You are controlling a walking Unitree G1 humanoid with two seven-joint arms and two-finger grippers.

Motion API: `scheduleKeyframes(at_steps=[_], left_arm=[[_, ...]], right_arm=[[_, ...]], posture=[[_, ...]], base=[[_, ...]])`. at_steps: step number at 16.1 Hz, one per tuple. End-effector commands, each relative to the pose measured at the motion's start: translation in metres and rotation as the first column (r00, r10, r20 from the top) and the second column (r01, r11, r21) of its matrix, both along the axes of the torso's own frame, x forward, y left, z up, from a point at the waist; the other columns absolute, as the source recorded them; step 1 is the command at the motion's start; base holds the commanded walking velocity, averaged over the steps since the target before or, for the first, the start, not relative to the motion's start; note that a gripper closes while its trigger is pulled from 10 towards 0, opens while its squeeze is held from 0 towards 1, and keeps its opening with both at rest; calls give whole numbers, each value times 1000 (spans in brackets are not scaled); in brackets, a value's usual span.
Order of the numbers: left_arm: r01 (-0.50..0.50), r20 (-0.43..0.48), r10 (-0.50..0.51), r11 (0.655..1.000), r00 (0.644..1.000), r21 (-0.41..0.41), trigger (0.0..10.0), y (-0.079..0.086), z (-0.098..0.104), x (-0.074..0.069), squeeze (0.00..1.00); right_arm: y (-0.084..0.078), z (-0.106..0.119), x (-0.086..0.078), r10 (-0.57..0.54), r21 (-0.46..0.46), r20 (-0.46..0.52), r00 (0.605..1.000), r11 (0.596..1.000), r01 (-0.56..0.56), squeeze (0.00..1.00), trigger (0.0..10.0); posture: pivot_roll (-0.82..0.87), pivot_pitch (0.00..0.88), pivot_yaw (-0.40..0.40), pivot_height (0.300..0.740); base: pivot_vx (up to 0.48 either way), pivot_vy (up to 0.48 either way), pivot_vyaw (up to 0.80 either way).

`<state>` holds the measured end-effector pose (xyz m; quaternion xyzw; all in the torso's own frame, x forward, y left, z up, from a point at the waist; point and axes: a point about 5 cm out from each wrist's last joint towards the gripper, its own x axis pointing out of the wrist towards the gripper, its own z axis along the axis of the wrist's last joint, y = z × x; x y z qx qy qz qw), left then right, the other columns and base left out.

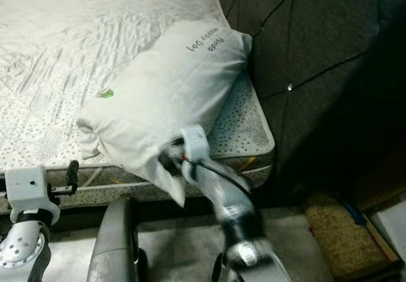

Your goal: Clean up the room

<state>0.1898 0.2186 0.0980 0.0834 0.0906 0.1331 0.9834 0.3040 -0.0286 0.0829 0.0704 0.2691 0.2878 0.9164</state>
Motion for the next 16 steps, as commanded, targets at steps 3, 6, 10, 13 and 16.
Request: scheduleKeyframes(at_steps=[3, 6, 10, 13, 16], left_arm=[[-29, -7, 29, 999, 1000, 22, 10000, 7, 2, -6, 0], [-50, 2, 50, 998, 999, 26, 10000, 9, 3, -7, 0], [-51, 39, 50, 998, 998, 24, 10000, 8, 8, 6, 0], [-49, 44, 49, 999, 998, 18, 10000, 5, 7, 8, 0], [-51, 46, 51, 999, 998, 12, 10000, 4, 5, 11, 0]], right_arm=[[17, 5, 7, -17, 20, 22, 1000, 1000, 17, 0, 0], [27, 4, 14, -48, 3, 44, 998, 999, 47, 0, 0], [21, 18, 38, -19, -86, 172, 985, 996, 34, 0, 0], [14, 24, 47, -25, -119, 218, 976, 992, 52, 0, 0], [0, 31, 61, -72, -154, 273, 959, 981, 117, 0, 0]], posture=[[150, 56, -45, 535], [162, 47, -51, 535], [147, 25, -61, 535], [141, 21, -63, 535], [129, 13, -62, 535]], base=[[0, 0, 0], [0, 0, 0], [0, 0, 0], [0, 0, 0], [0, 0, 0]])
